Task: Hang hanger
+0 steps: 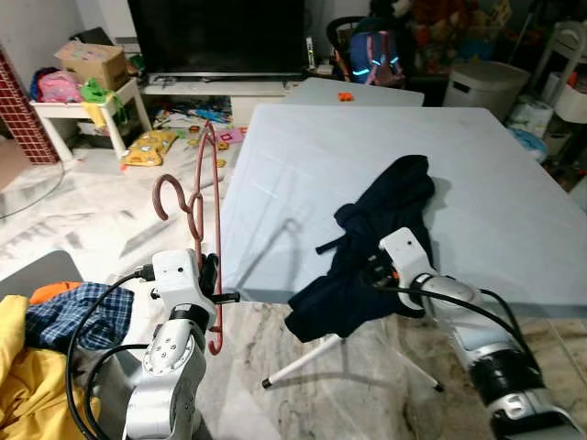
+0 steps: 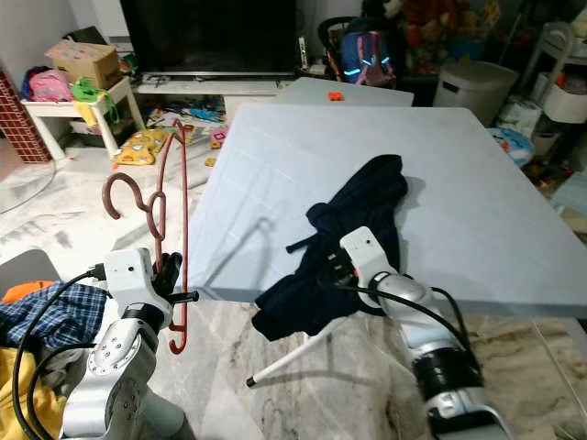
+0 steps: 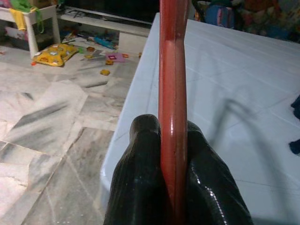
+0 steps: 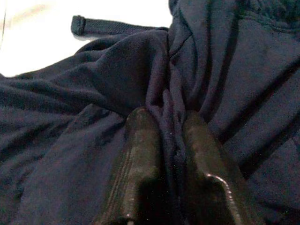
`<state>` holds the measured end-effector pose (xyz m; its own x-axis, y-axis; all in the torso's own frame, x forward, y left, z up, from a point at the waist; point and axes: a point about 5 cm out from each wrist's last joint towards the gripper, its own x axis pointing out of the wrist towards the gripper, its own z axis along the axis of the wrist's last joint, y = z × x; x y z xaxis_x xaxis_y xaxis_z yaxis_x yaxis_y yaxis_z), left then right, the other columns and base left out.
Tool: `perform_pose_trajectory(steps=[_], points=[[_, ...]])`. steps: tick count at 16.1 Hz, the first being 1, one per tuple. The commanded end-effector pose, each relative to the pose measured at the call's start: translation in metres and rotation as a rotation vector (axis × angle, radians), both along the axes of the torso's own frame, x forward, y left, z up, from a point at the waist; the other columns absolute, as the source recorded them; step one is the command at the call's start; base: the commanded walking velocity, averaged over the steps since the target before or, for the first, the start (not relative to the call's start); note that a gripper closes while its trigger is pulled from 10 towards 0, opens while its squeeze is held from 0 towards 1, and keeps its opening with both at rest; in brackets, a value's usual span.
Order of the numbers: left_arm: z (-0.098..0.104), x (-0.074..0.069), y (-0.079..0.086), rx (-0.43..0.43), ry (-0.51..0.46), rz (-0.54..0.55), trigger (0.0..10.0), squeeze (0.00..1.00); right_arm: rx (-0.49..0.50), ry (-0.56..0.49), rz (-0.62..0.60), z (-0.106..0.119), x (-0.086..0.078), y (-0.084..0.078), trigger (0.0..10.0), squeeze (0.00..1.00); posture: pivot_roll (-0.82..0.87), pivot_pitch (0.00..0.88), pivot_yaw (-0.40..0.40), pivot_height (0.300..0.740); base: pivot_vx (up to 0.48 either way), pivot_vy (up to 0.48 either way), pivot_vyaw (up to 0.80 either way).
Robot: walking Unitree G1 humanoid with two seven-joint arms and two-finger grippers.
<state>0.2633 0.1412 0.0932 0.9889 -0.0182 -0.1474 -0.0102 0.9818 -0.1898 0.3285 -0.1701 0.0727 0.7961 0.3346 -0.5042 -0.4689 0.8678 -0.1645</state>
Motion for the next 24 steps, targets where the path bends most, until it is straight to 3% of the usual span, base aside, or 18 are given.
perform_pose_trajectory(steps=[1,5,6,9,11,13,14,15,17,18,19,20,21,22,24], points=[[0.006,0.002,-0.002,0.001,-0.027,-0.008,10.0,0.0,-0.006,0.109,-0.071,-0.022,-0.008,-0.005,0.0,0.0,-0.13,0.0,0.015,0.74,0.0,0.0,0.0],[0.006,0.003,-0.004,0.001,-0.025,-0.005,10.0,0.0,0.108,0.035,-0.136,0.003,0.026,0.032,0.0,0.0,-0.12,0.0,0.006,0.74,0.0,0.0,0.0],[0.006,0.002,-0.004,0.002,-0.025,0.002,10.0,0.0,0.157,-0.025,-0.2,0.021,0.041,0.041,0.0,0.0,-0.11,0.0,-0.004,0.74,0.0,0.0,0.0],[0.006,0.0,-0.002,0.004,-0.027,0.023,10.0,0.0,0.228,-0.139,-0.311,0.065,0.067,0.052,0.0,0.0,-0.09,0.0,-0.024,0.74,0.0,0.0,0.0],[0.007,-0.001,0.001,0.007,-0.033,0.048,10.0,0.0,0.296,-0.212,-0.418,0.096,0.081,0.049,0.0,0.0,-0.06,0.0,-0.044,0.74,0.0,0.0,0.0],[0.009,-0.001,0.006,0.011,-0.045,0.083,10.0,0.0,0.432,-0.357,-0.52,0.138,0.092,0.037,0.0,0.0,-0.04,0.0,-0.059,0.74,0.0,0.0,0.0],[0.01,0.0,0.009,0.017,-0.052,0.103,10.0,0.0,0.532,-0.491,-0.584,0.172,0.097,0.022,0.0,0.0,-0.03,0.0,-0.064,0.74,0.0,0.0,0.0],[0.01,-0.001,0.01,0.022,-0.056,0.114,10.0,0.0,0.57,-0.574,-0.64,0.194,0.098,0.006,0.0,0.0,-0.03,0.0,-0.068,0.74,0.0,0.0,0.0],[0.01,-0.001,0.01,0.027,-0.06,0.116,10.0,0.0,0.527,-0.631,-0.687,0.202,0.097,-0.005,0.0,0.0,-0.03,0.0,-0.07,0.74,0.0,0.0,0.0],[0.01,-0.001,0.009,0.025,-0.061,0.116,10.0,0.0,0.389,-0.665,-0.765,0.196,0.095,-0.017,4.6,0.0,-0.03,0.0,-0.071,0.74,0.0,0.0,0.0],[0.01,-0.001,0.008,0.024,-0.062,0.116,10.0,0.0,0.318,-0.664,-0.798,0.189,0.093,-0.021,4.7,0.0,-0.03,0.0,-0.071,0.74,0.0,0.0,0.0],[0.01,-0.001,0.006,0.021,-0.063,0.113,10.0,0.0,0.202,-0.636,-0.772,0.175,0.092,-0.019,10.0,0.0,-0.03,0.0,-0.071,0.74,0.0,0.0,0.0],[0.01,-0.001,0.005,0.019,-0.063,0.11,10.0,0.0,0.185,-0.584,-0.726,0.158,0.091,-0.017,10.0,1.0,-0.04,0.0,-0.068,0.74,0.0,0.0,0.0],[0.01,-0.001,0.005,0.019,-0.064,0.11,10.0,0.0,0.183,-0.551,-0.7,0.147,0.09,-0.016,10.0,1.0,-0.04,0.0,-0.067,0.74,0.0,0.0,0.0],[0.01,-0.001,0.005,0.019,-0.064,0.106,10.0,0.0,0.083,-0.431,-0.644,0.114,0.083,-0.015,10.0,1.0,-0.04,0.0,-0.064,0.74,0.0,0.0,0.0]])
